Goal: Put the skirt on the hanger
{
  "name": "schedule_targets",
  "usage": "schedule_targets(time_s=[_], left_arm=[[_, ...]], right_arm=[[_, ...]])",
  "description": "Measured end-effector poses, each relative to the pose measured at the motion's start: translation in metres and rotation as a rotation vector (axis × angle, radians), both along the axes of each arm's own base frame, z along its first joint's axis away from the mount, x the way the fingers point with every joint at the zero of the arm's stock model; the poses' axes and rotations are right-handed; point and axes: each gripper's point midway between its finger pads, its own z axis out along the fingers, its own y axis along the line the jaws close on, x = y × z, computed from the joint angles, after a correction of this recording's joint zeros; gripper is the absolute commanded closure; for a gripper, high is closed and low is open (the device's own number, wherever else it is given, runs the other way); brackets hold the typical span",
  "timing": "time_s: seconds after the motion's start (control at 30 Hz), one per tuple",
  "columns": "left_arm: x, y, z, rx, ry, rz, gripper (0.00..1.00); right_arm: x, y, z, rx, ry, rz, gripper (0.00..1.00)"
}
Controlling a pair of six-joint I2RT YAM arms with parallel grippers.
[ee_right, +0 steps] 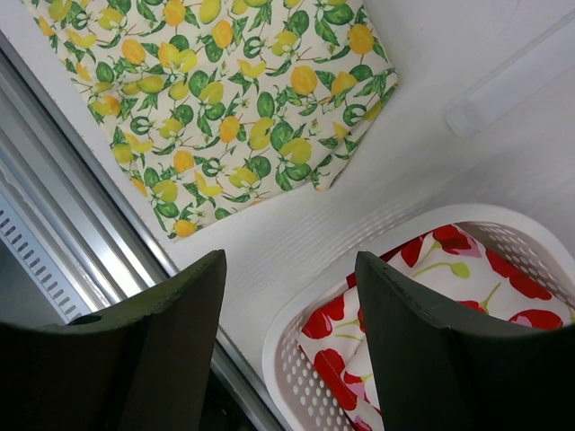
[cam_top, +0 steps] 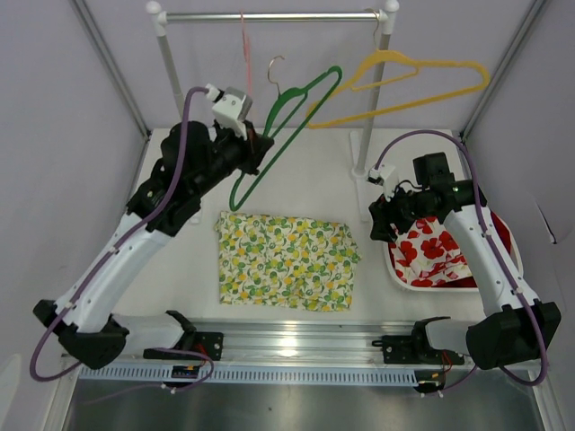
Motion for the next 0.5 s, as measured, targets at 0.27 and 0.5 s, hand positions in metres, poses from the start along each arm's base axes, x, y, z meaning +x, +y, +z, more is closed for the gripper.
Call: schedule_targets(time_s=[0.27, 0.5], left_arm=[[-0.067, 0.018, -0.063, 0.009, 0.095, -0.149, 1.00], [-0.094, 0.028, -0.112, 0.041, 0.210, -0.187, 1.00]], right_arm=[[0.004, -0.006, -0.002, -0.030, -0.005, -0.041, 0.34], [0.010, -0.009, -0.003, -0.037, -0.008, -0.070, 0.34]])
